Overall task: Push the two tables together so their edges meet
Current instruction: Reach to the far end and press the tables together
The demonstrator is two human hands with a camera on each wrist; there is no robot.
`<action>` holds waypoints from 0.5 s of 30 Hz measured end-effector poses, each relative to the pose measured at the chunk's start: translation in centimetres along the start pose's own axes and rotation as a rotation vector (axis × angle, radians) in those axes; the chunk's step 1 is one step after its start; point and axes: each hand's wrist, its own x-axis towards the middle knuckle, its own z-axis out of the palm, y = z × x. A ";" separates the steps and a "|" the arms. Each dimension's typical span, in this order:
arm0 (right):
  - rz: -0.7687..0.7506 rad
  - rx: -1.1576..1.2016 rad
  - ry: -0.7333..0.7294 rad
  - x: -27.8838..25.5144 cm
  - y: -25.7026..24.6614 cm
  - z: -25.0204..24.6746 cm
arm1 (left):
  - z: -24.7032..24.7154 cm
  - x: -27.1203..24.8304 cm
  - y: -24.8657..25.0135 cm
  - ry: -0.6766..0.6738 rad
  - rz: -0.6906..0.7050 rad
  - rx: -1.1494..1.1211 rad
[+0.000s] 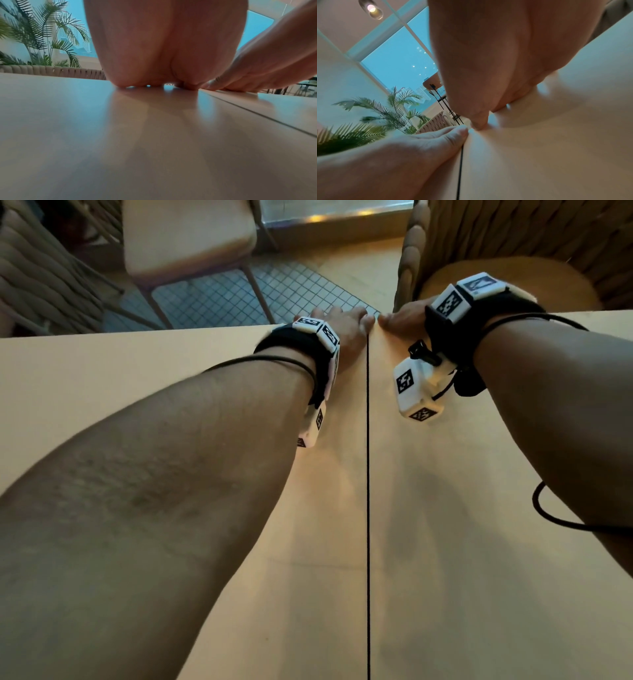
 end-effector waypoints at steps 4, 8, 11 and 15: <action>-0.012 -0.039 0.021 -0.5 0.3 0.2 | 0.1 -0.1 0.3 0.010 -0.011 0.005; -0.006 -0.050 0.082 0.2 0.7 1.3 | 0.1 -0.1 0.1 0.007 -0.007 0.034; -0.038 -0.108 0.164 0.8 1.2 2.6 | 0.3 0.0 -0.1 0.023 0.012 -0.002; -0.098 -0.225 0.144 0.3 1.7 3.1 | -0.1 -0.5 -0.4 0.002 0.012 -0.065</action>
